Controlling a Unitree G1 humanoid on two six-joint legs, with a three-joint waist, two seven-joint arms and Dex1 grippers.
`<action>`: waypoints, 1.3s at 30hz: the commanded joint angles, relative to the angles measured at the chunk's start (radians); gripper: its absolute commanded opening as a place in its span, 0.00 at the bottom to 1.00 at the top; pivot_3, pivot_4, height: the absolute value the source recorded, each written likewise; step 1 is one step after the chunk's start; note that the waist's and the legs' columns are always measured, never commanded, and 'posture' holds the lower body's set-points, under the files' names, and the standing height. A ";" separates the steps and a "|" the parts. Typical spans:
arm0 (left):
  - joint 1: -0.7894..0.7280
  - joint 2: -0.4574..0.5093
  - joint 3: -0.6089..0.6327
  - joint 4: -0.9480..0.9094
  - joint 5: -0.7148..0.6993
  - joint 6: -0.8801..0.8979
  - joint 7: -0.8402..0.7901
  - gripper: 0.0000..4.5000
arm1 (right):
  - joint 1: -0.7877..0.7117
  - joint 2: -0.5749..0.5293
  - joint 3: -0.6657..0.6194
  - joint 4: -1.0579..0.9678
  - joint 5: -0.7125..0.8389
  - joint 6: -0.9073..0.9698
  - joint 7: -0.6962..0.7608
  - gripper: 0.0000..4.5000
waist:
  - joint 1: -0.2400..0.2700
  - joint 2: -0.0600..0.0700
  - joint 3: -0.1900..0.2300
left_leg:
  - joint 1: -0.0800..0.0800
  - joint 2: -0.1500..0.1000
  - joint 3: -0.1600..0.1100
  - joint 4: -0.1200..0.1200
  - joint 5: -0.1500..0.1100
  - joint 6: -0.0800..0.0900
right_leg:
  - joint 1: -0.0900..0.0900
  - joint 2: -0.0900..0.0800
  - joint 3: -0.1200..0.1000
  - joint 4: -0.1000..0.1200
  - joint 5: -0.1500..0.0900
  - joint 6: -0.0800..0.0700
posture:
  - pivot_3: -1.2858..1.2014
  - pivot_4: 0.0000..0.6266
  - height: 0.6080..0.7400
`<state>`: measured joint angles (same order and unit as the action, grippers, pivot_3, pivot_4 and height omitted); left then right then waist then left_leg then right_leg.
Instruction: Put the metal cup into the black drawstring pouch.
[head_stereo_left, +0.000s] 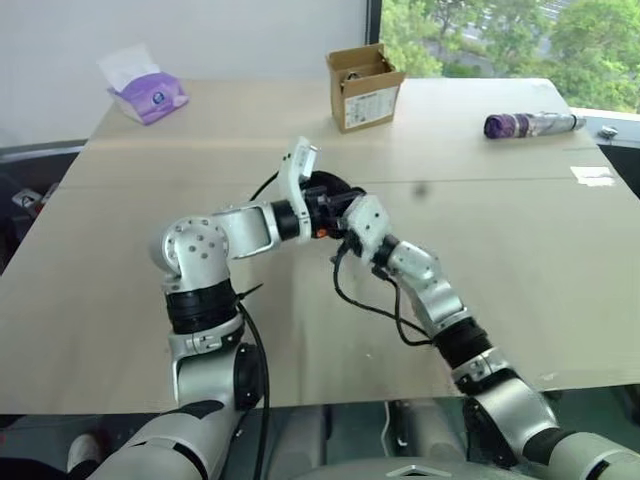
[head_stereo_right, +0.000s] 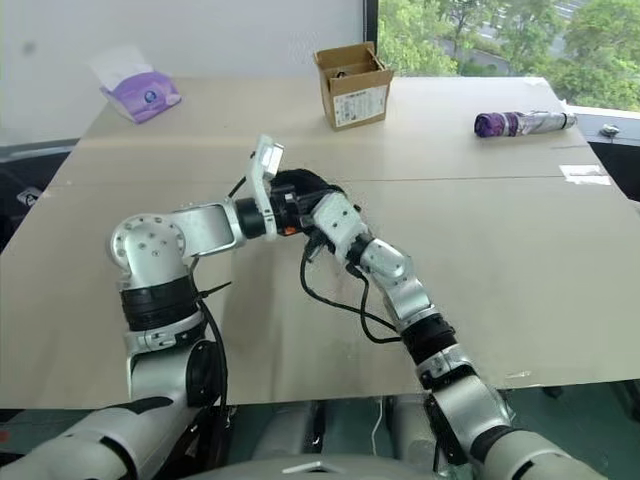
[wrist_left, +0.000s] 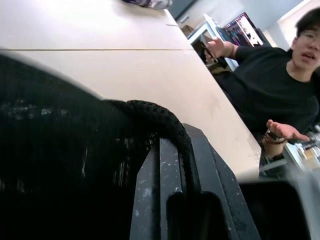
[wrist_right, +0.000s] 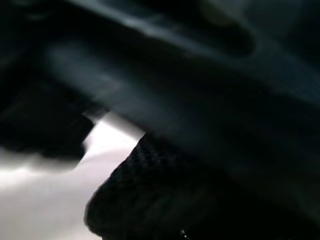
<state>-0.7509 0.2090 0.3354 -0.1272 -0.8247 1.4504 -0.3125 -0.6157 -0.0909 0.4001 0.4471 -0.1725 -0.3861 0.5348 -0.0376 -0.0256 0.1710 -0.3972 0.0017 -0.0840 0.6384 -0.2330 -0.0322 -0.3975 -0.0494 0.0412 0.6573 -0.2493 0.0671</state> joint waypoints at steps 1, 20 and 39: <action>-0.026 -0.027 0.006 0.001 -0.006 -0.019 0.026 0.00 | -0.036 -0.007 0.061 0.026 -0.109 -0.111 -0.033 0.02 | -0.003 0.000 0.000 | 0.000 0.000 0.000 0.000 0.000 0.000 | 0.000 0.000 0.000 0.000 0.000 0.000 | 0.52 0.24 1.00; 0.048 0.112 -0.076 0.045 0.062 -0.115 -0.050 0.00 | 0.028 -0.006 -0.027 -0.120 -0.064 0.176 -0.023 0.72 | -0.004 -0.001 0.000 | 0.000 0.002 -0.001 -0.001 0.000 -0.001 | -0.001 0.001 0.000 0.001 0.000 -0.001 | 0.52 0.24 1.00; 0.025 0.282 -0.234 0.055 0.150 -0.327 -0.246 0.00 | 0.215 -0.083 -0.136 -0.683 0.007 0.815 -0.008 0.99 | -0.004 0.000 0.000 | 0.000 0.002 -0.001 -0.001 -0.001 0.002 | -0.001 0.001 -0.001 0.002 0.000 -0.001 | 0.52 0.24 1.00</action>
<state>-0.7043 0.4693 0.0897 -0.0302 -0.6740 1.1432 -0.5434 -0.4031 -0.1751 0.2935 -0.2039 -0.1807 0.4185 0.5513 -0.0415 -0.0258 0.1713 -0.3968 0.0032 -0.0852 0.6372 -0.2342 -0.0301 -0.3981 -0.0479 0.0405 0.6590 -0.2494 0.0665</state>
